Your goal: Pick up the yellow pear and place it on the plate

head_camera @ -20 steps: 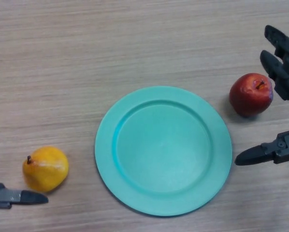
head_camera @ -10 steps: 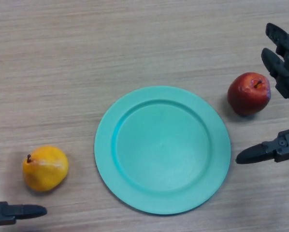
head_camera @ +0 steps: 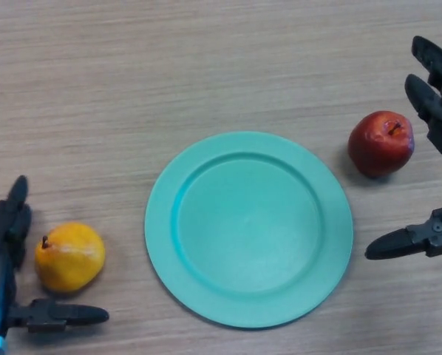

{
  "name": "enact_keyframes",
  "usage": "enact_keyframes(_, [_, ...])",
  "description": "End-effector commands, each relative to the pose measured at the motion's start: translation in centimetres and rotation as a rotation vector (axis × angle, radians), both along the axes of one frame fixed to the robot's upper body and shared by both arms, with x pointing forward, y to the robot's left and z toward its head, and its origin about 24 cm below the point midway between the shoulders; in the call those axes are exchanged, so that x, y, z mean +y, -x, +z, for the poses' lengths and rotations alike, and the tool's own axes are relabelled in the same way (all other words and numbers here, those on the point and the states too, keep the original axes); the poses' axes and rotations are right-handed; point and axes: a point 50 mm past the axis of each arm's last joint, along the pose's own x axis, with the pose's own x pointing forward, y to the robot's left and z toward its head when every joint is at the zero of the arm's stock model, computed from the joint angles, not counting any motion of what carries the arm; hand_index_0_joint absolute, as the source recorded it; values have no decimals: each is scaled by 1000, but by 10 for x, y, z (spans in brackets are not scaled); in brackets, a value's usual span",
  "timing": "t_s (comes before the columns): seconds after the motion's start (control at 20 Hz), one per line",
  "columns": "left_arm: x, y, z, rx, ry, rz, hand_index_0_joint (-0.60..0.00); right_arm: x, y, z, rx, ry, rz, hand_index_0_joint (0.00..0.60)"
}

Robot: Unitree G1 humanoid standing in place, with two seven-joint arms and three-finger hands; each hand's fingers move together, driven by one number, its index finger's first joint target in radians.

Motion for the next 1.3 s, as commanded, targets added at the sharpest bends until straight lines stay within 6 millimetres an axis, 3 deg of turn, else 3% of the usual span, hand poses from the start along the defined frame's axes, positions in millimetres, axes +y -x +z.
enact_keyframes(0.05, [8, -5, 32, -219, -95, -1, 0, -14, 14, 32, -221, 22, -65, 0])
enact_keyframes(0.25, [-4, -15, 26, -227, -131, -33, 0, -17, 18, 32, -201, 3, -71, 0])
enact_keyframes(0.3, [-8, -17, 26, -230, -141, -49, -50, -18, 19, 33, -203, 6, -73, 0])
enact_keyframes(0.45, [-12, -17, 23, -246, -227, -65, -400, -19, 19, 32, -203, 4, -78, 0])
enact_keyframes(0.5, [-14, -17, 21, -247, -243, -73, -250, -19, 20, 32, -204, 6, -82, 0])
enact_keyframes(0.55, [-15, -16, 21, -247, -250, -80, -148, -19, 20, 32, -204, 8, -86, 0])
enact_keyframes(0.6, [-16, -15, 18, -228, -260, -103, -100, -20, 20, 32, -202, 11, -90, 0])
enact_keyframes(0.8, [-13, -9, 18, -155, -283, -144, -572, -20, 22, 32, -203, 5, -90, 0])
enact_keyframes(0.85, [-11, -8, 19, -146, -288, -143, -600, -20, 22, 31, -203, 3, -91, 0])
enact_keyframes(1.15, [-2, -3, 42, -206, -230, -59, -600, -18, 24, 33, -206, 2, -84, 0])
enact_keyframes(1.3, [-4, 0, 63, -282, -211, -39, -600, -18, 24, 35, -203, -2, -76, 0])
